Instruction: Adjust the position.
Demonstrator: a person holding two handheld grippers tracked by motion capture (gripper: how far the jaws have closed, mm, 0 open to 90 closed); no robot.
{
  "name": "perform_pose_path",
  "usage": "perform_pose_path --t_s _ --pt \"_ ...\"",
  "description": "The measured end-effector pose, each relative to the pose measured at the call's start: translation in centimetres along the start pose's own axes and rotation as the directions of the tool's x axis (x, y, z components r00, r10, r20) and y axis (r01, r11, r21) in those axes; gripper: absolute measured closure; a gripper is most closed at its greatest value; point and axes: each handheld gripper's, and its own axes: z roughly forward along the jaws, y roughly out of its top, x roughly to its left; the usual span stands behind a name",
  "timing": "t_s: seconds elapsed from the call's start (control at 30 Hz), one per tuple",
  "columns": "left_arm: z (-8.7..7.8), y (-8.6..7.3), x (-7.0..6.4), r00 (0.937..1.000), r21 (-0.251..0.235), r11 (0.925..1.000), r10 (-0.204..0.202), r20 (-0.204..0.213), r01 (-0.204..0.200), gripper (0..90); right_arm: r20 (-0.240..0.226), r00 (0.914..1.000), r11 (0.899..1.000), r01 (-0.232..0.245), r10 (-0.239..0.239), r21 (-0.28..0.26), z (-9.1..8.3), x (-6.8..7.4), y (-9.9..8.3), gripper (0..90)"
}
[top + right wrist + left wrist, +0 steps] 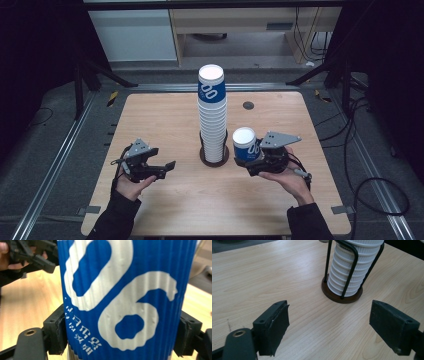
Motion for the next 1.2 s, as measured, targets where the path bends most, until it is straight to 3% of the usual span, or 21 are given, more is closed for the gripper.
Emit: perform_pose_path --t_s 0.13,0.63,1.2 --pt "0.0 0.2 -0.5 0.9994 -0.008 1.0000 0.002 0.034 -0.002 15.4 -0.029 0.9994 1.000 0.020 -0.019 0.019 0.8 0.6 -0.1 19.2" --pt "-0.4 1.0 -1.9 0.9952 -0.029 0.9989 0.040 0.090 -0.037 15.3 -0.120 0.9894 0.992 0.092 -0.082 0.087 4.0 2.6 -0.5 19.3" --pt "-0.1 1.5 -4.0 0.9825 -0.034 0.9962 0.085 0.166 -0.081 14.1 -0.187 0.9739 0.978 0.155 -0.129 0.136 6.9 4.5 -0.8 19.3"
